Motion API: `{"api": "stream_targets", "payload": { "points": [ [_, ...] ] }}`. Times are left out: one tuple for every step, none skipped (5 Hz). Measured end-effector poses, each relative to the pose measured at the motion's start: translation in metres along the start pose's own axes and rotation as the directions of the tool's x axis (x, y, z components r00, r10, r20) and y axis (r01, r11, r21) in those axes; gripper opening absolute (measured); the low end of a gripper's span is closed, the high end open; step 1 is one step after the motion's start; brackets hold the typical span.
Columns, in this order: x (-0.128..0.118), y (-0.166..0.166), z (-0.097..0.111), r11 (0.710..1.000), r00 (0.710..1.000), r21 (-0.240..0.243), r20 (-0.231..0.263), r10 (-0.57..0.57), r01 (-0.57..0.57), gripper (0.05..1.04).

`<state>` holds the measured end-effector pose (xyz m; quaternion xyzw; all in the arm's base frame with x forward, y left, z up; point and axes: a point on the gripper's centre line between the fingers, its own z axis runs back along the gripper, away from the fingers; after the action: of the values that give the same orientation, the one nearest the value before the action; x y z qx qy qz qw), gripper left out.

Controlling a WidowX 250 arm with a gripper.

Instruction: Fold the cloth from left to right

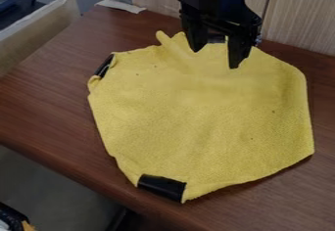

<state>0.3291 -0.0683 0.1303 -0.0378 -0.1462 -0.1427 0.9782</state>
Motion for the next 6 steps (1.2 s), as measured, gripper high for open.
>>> {"api": "stream_targets", "payload": {
  "points": [
    [-0.005,0.001,-0.010,1.000,0.999,0.001,-0.036,0.010,-0.010,1.000],
    [-0.012,0.019,-0.011,0.997,0.996,0.044,-0.062,0.066,-0.063,1.000],
    [-0.018,0.047,-0.008,0.988,0.987,0.055,-0.062,0.147,-0.144,1.000],
    [-0.026,0.079,-0.002,0.972,0.972,0.074,-0.056,0.228,-0.223,1.000],
    [-0.037,0.114,-0.007,0.939,0.938,0.107,-0.076,0.337,-0.328,1.000],
    [-0.050,0.136,-0.017,0.908,0.907,0.153,-0.105,0.407,-0.390,1.000]
  ]
}}
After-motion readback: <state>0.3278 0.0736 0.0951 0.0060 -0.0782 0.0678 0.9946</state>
